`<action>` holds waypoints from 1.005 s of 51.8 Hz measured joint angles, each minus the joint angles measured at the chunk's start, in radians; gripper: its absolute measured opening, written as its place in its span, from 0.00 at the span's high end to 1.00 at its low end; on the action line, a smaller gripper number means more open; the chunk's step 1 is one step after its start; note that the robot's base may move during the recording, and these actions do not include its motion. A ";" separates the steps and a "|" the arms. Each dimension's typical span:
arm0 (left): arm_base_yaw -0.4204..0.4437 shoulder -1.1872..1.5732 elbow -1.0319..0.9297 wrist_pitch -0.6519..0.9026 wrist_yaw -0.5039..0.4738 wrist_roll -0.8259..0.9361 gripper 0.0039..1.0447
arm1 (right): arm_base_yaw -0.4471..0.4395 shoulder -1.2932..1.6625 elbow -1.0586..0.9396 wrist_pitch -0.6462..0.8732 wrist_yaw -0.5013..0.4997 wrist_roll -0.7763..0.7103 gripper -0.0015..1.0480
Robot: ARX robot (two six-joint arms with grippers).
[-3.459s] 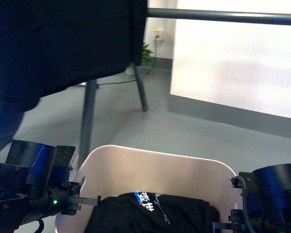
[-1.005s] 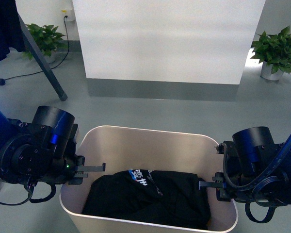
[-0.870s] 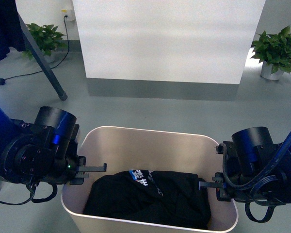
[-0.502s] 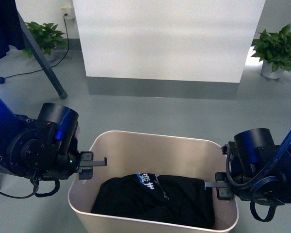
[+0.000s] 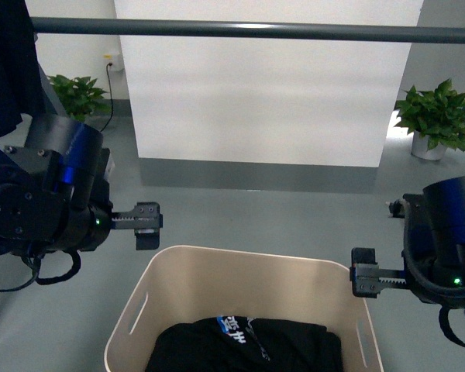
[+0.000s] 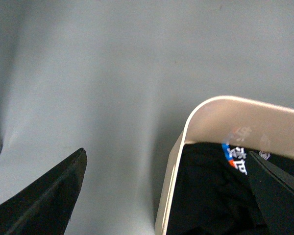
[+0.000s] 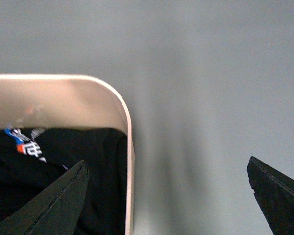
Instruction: Move hamper under clothes hanger
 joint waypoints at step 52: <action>0.067 -0.941 -0.271 -0.037 0.109 0.046 0.06 | 0.114 -1.134 -0.359 0.008 0.288 -0.148 0.08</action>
